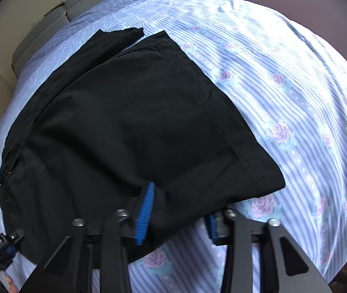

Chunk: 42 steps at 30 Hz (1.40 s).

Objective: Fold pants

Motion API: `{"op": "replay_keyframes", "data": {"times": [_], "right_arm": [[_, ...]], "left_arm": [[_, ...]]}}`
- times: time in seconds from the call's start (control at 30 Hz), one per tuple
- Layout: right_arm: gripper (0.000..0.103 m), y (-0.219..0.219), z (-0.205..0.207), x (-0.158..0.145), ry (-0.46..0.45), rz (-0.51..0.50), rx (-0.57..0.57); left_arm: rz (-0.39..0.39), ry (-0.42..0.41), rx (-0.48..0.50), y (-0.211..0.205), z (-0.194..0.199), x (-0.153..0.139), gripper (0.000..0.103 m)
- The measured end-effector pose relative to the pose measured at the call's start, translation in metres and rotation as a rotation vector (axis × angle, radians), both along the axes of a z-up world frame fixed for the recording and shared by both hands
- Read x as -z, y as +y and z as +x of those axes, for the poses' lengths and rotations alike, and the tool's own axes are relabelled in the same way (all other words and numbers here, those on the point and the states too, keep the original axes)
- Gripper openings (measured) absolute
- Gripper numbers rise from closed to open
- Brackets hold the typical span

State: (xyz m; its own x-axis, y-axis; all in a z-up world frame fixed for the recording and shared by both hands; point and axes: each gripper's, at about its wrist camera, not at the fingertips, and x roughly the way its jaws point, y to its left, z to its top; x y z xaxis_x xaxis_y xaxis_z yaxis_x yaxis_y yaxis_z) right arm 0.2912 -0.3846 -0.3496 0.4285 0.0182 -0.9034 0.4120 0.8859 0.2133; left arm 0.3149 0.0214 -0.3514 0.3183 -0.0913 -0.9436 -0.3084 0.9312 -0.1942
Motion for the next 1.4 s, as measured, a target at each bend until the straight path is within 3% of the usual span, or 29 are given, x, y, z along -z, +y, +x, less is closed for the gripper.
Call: {"op": "replay_keyframes", "data": {"times": [0.03, 0.2, 0.33, 0.53, 0.67, 0.8, 1.0, 1.13, 1.27, 1.4], "right_arm": [[0.01, -0.002, 0.005, -0.003, 0.008, 0.016, -0.016], [0.007, -0.006, 0.01, -0.06, -0.067, 0.015, -0.086], [0.005, -0.004, -0.001, -0.117, -0.143, 0.017, -0.125], [0.004, 0.009, -0.014, -0.161, -0.149, 0.011, -0.202], [0.004, 0.01, -0.028, -0.182, -0.111, 0.069, -0.174], [0.004, 0.013, -0.016, -0.207, -0.126, 0.035, -0.156], [0.003, 0.009, 0.028, -0.243, -0.175, 0.06, -0.098], [0.003, 0.016, 0.079, -0.258, -0.214, 0.028, -0.101], [0.003, 0.028, 0.148, -0.249, -0.251, 0.023, -0.1], [0.004, 0.036, 0.223, -0.217, -0.245, 0.041, -0.079]], "left_arm": [[0.0, -0.007, 0.007, 0.0, 0.003, -0.007, 0.013], [0.014, -0.081, 0.003, -0.002, -0.002, -0.062, 0.011], [0.075, -0.116, -0.024, 0.004, -0.009, -0.098, 0.011], [0.105, -0.096, 0.025, 0.01, -0.006, -0.123, 0.01], [0.105, -0.062, 0.034, 0.011, -0.001, -0.141, 0.01], [0.079, -0.011, 0.015, 0.02, 0.003, -0.153, 0.01], [0.061, 0.02, -0.021, 0.023, 0.042, -0.169, 0.01], [0.06, 0.009, -0.045, 0.031, 0.086, -0.171, 0.01], [0.043, -0.008, -0.076, 0.046, 0.145, -0.158, 0.01], [0.044, 0.0, -0.094, 0.056, 0.205, -0.134, 0.01]]}}
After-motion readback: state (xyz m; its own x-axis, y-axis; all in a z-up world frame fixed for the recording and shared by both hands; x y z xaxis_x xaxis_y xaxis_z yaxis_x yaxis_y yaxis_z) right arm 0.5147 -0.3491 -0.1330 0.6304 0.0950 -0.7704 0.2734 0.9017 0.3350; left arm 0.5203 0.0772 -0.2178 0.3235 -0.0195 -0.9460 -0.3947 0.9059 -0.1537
